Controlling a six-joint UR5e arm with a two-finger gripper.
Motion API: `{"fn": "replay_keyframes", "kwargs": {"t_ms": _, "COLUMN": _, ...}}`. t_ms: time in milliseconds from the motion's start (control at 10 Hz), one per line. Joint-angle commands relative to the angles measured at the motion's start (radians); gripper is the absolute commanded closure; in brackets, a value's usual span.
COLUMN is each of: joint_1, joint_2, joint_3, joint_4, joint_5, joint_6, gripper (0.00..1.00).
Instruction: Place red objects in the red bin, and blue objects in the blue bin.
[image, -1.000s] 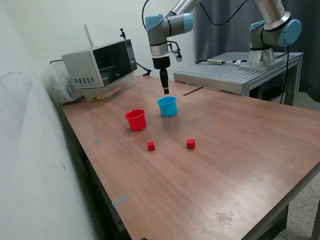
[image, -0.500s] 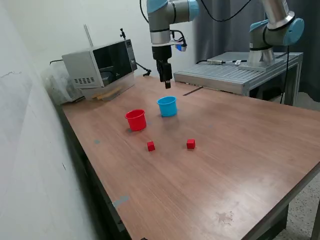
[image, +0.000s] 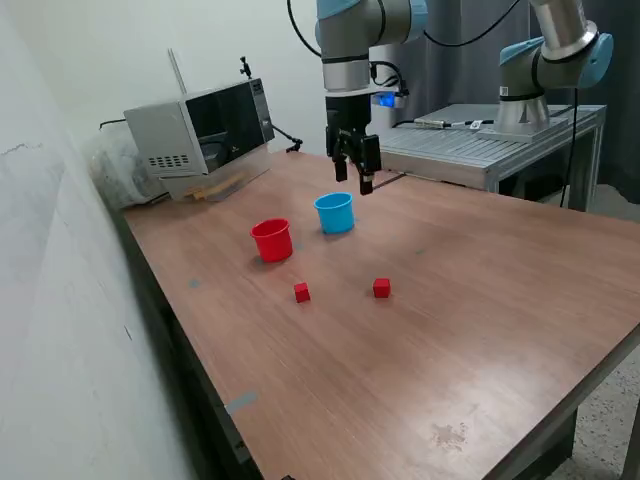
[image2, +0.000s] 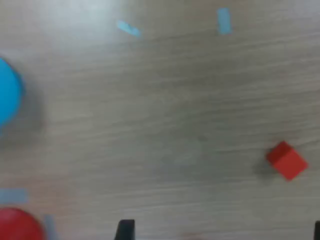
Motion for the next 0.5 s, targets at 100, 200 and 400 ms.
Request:
{"fn": "replay_keyframes", "kwargs": {"t_ms": 100, "joint_1": 0.069, "joint_2": 0.148, "joint_3": -0.118, "joint_4": 0.009, "joint_5": 0.009, "joint_6": -0.246, "gripper": 0.0}}
{"fn": "replay_keyframes", "kwargs": {"t_ms": 200, "joint_1": 0.074, "joint_2": 0.174, "joint_3": -0.132, "joint_4": 0.009, "joint_5": 0.009, "joint_6": -0.31, "gripper": 0.0}}
{"fn": "replay_keyframes", "kwargs": {"t_ms": 400, "joint_1": 0.074, "joint_2": 0.199, "joint_3": -0.139, "joint_4": 0.009, "joint_5": 0.01, "joint_6": -0.45, "gripper": 0.0}}
